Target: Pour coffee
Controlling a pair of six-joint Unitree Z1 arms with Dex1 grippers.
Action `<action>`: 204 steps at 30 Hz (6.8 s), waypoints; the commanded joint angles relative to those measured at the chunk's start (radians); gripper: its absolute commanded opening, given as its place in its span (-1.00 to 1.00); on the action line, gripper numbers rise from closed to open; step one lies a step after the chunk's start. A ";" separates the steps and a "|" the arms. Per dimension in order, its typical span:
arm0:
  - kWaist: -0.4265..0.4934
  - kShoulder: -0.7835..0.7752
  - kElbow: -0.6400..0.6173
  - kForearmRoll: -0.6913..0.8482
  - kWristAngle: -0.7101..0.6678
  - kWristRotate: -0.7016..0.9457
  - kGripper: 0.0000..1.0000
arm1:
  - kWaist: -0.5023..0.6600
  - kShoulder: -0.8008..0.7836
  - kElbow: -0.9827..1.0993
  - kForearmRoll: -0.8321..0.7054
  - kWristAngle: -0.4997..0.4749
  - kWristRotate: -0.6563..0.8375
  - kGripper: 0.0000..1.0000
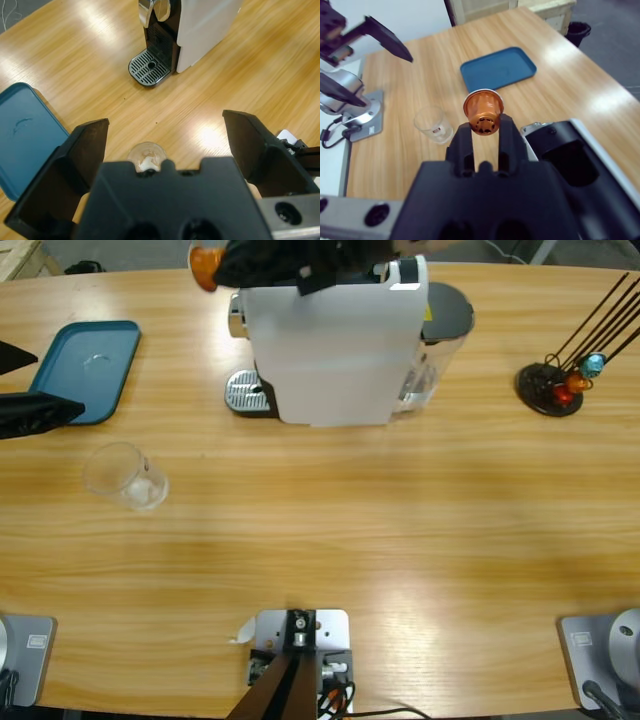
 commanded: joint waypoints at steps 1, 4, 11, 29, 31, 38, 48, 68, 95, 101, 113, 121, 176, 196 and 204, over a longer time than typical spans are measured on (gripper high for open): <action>0.008 -0.003 0.045 0.008 0.014 0.002 0.98 | -0.043 0.005 0.029 -0.023 -0.079 -0.005 -1.00; 0.009 0.003 0.045 0.005 0.012 0.001 0.98 | -0.043 -0.022 0.041 -0.022 -0.109 -0.010 -1.00; 0.009 0.003 0.047 0.005 0.011 0.001 0.98 | -0.045 -0.056 0.110 -0.020 -0.157 -0.019 -1.00; 0.009 0.000 0.060 0.005 0.012 0.000 0.98 | -0.046 -0.029 0.114 -0.022 -0.254 0.018 0.86; 0.008 0.002 0.062 0.005 0.012 -0.001 0.98 | -0.046 -0.040 0.114 -0.022 -0.288 0.028 0.94; 0.009 0.002 0.068 0.001 0.012 -0.001 0.98 | -0.022 -0.097 0.113 -0.021 -0.290 0.030 0.90; 0.009 -0.003 0.060 -0.006 0.011 -0.003 0.98 | 0.159 -0.383 0.306 0.152 -0.293 0.364 0.50; -0.008 -0.022 0.094 -0.010 0.001 -0.004 0.98 | -0.035 -0.173 0.116 -0.044 -0.706 0.701 -1.00; -0.009 -0.077 0.209 -0.013 -0.011 -0.020 0.98 | 0.211 0.099 -0.043 -0.011 -0.698 0.658 -1.00; -0.009 -0.072 0.209 -0.016 -0.011 -0.029 0.98 | 0.242 0.183 -0.020 -0.023 -0.709 0.620 -1.00; -0.009 -0.067 0.195 -0.019 -0.009 -0.030 0.98 | 0.240 0.255 0.003 0.046 -0.672 0.644 -1.00; -0.009 -0.052 0.107 -0.018 -0.008 -0.024 0.98 | 0.228 0.294 0.024 0.091 -0.657 0.656 -1.00; 0.147 0.208 0.247 -0.019 -0.086 0.358 0.97 | 0.125 -0.626 0.334 0.322 -0.329 0.327 1.00; 0.191 0.344 0.236 -0.111 -0.105 0.384 0.10 | 0.125 -0.573 0.340 0.310 -0.332 0.327 1.00; 0.188 0.357 0.237 -0.115 -0.162 0.435 -1.00 | 0.125 -0.574 0.345 0.309 -0.334 0.327 1.00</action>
